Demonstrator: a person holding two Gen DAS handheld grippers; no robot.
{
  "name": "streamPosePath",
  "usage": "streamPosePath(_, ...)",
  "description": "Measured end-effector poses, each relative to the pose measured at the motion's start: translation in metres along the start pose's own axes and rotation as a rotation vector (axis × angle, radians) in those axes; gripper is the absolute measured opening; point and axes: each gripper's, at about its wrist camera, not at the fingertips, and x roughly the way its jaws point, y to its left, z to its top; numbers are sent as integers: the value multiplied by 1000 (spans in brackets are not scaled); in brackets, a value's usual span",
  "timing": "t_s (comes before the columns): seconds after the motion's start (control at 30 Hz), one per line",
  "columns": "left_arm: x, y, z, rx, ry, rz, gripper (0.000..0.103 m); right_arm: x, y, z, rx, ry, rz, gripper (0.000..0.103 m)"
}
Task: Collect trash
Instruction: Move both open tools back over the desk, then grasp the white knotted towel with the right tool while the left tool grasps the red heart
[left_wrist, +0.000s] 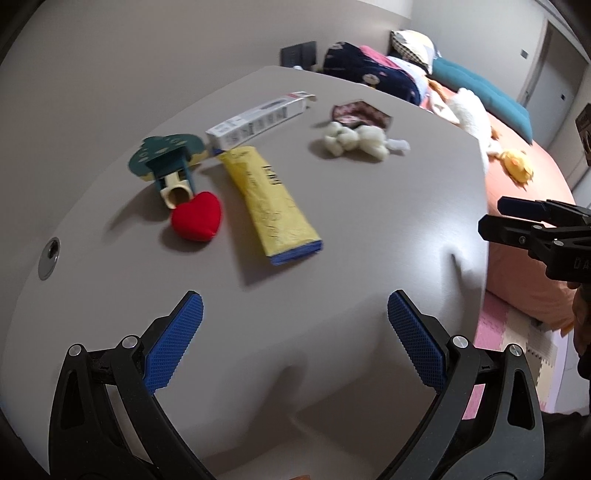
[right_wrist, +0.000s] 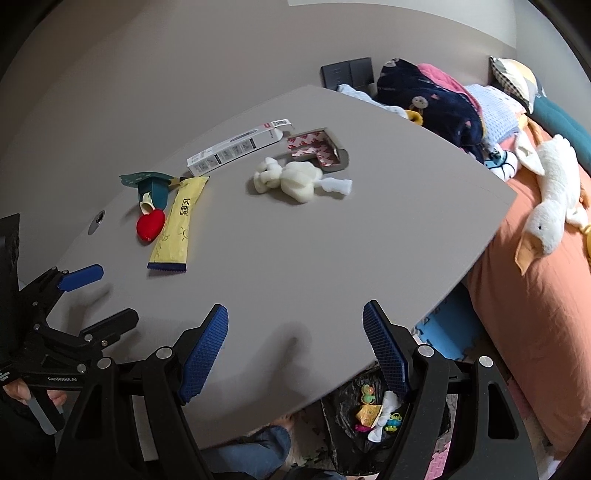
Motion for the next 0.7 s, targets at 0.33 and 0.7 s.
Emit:
streamPosePath(0.33, 17, 48, 7, -143, 7, 11, 97, 34, 6, 28, -33, 10, -13, 76)
streamPosePath(0.7, 33, 76, 28, -199, 6, 46, 89, 57, 11, 64, -105, 1, -36, 76)
